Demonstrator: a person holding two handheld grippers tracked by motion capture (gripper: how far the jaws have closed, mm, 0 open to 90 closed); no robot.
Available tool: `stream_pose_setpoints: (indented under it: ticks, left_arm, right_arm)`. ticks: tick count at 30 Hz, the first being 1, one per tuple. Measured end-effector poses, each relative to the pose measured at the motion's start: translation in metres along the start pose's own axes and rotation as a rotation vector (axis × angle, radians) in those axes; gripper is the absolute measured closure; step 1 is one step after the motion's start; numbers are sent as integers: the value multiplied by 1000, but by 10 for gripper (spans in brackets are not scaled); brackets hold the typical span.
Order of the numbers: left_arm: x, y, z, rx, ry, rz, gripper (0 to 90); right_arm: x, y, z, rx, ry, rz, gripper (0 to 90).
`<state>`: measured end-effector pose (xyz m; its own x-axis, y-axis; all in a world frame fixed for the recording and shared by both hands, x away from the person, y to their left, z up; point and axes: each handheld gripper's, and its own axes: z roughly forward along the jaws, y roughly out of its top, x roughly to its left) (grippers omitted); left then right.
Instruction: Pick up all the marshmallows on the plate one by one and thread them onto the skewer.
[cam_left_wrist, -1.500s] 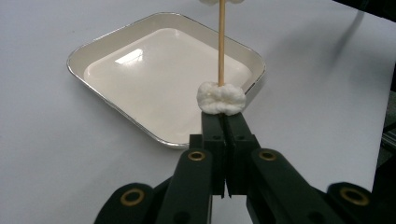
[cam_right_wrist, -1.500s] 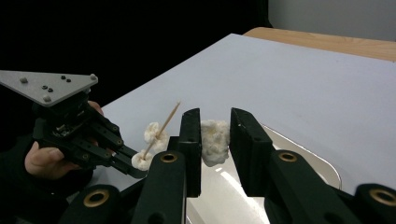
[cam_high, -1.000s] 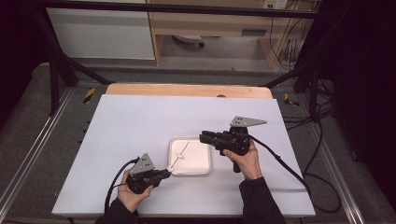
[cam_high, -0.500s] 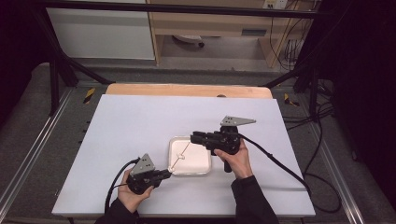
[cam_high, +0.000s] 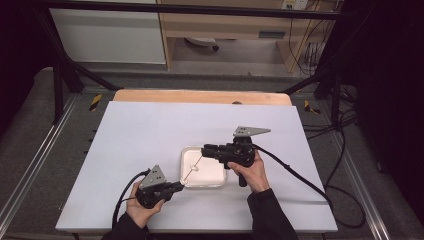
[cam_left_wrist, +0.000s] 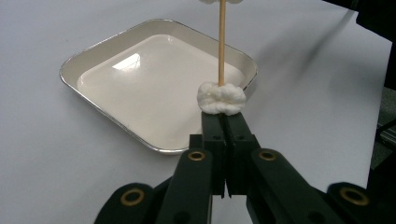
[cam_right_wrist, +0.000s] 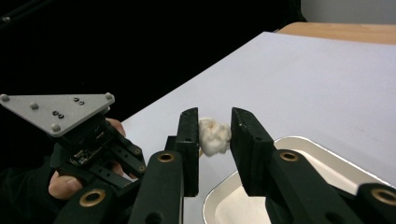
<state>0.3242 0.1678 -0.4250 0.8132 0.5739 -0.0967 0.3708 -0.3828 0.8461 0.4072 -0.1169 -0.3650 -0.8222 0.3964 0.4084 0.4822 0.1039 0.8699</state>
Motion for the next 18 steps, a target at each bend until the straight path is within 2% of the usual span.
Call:
stream_pose_setpoints:
  ticks: [5, 10, 18]
  left_arm:
    - [0, -1, 1, 3, 4, -10, 886]
    - [1, -1, 1, 1, 9, -34, 885]
    - [0, -1, -1, -54, 22, -71, 887]
  right_arm:
    - [1, -3, 3, 4, 7, 1, 770]
    - [4, -6, 4, -20, -1, -15, 780]
    - [12, -15, 10, -132, -26, -34, 790]
